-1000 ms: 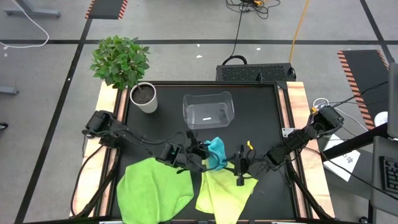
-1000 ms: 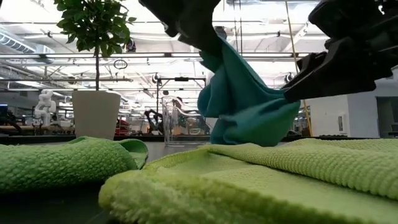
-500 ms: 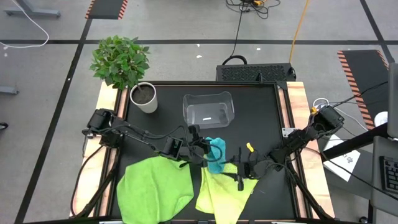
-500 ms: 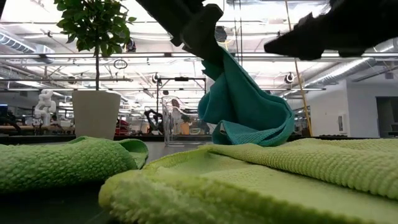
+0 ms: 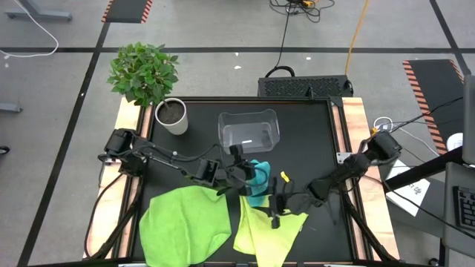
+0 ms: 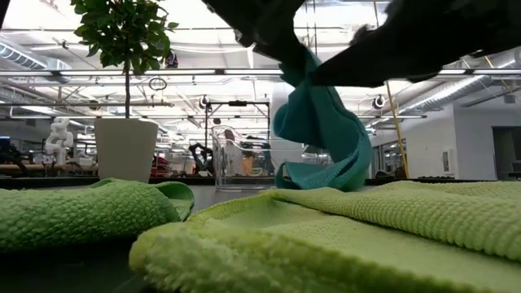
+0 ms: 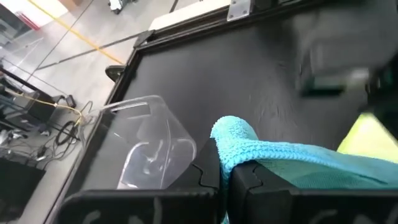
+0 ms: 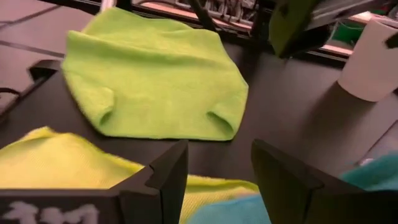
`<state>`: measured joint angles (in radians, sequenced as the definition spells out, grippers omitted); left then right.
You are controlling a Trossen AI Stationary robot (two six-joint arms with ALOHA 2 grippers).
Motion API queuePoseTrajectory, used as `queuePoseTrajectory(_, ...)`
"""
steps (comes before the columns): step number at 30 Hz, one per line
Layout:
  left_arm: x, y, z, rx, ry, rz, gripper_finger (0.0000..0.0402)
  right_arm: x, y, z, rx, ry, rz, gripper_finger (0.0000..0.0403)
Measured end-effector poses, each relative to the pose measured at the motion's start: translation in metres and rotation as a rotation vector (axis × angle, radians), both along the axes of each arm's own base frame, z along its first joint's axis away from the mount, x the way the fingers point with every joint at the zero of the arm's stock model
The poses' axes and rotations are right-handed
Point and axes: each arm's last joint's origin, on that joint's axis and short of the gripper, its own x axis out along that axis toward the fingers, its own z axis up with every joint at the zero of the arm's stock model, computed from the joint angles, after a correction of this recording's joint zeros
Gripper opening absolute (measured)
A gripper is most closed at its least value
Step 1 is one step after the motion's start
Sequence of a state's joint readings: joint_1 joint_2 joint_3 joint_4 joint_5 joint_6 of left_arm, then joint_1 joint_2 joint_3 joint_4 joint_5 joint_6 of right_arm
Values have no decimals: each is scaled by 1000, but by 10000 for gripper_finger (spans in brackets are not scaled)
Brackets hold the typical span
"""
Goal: Fold microfiber towels
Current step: Fold the blue towel
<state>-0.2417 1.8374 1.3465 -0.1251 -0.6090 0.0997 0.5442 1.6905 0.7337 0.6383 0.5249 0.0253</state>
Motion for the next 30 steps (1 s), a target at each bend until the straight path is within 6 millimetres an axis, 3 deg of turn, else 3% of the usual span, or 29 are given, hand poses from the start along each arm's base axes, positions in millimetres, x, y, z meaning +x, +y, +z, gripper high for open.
queuePoseTrajectory(6,-1,-7,1,18,15,-32,1,23,-9,-10,-53,13,-151,166)
queuePoseTrajectory(19,-15,-39,-4,33,62,-49,1,11,-3,-15,-138,109,-468,166)
queuePoseTrajectory(25,-6,-42,-26,26,87,-51,1,7,-1,-15,-199,82,-526,166)
queuePoseTrajectory(30,7,-30,-44,24,99,-39,1,4,-5,-19,-226,109,-560,166)
